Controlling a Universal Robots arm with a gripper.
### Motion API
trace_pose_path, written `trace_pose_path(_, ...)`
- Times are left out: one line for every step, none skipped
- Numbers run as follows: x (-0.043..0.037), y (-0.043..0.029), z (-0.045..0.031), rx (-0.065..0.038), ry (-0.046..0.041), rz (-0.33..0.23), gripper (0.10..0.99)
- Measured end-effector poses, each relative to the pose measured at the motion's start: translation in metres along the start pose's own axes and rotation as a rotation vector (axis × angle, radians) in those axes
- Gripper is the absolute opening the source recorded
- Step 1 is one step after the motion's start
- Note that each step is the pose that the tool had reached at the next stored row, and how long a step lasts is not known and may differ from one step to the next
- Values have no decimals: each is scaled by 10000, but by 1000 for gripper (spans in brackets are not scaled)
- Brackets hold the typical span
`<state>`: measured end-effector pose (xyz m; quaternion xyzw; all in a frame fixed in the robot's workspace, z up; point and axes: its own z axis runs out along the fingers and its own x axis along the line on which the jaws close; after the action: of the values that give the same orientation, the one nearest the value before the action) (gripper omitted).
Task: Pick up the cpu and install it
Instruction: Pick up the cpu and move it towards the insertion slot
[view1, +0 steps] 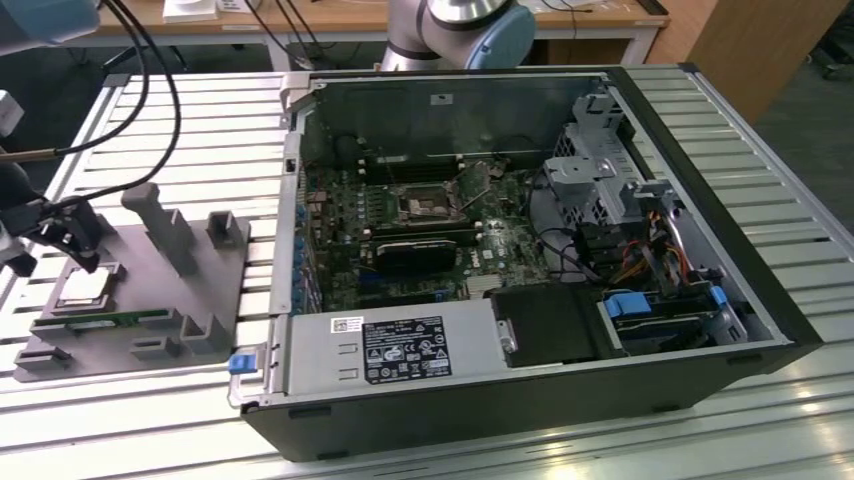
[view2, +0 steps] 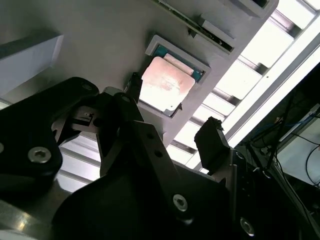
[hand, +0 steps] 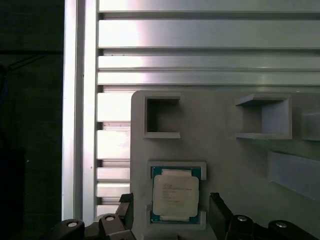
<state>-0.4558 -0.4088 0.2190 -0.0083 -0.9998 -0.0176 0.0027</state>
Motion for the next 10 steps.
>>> trace_pose_path(0,-1,18,1,1,-2,706)
trace_pose_path(0,-1,37,0,1,-5,706)
trace_pose_path(0,-2,53,0,0,-7,706)
trace_pose_path(-1,-2,69,0,-3,-8,706)
trace_pose_path(-1,-3,83,1,-5,-8,706)
trace_pose_path(-1,-3,97,1,-5,-8,706)
trace_pose_path(-1,-4,112,1,-6,-9,706)
trace_pose_path(-1,-4,128,0,-7,-8,706)
trace_pose_path(-1,-5,145,1,-7,-8,706)
trace_pose_path(-1,-6,162,1,-7,-8,706)
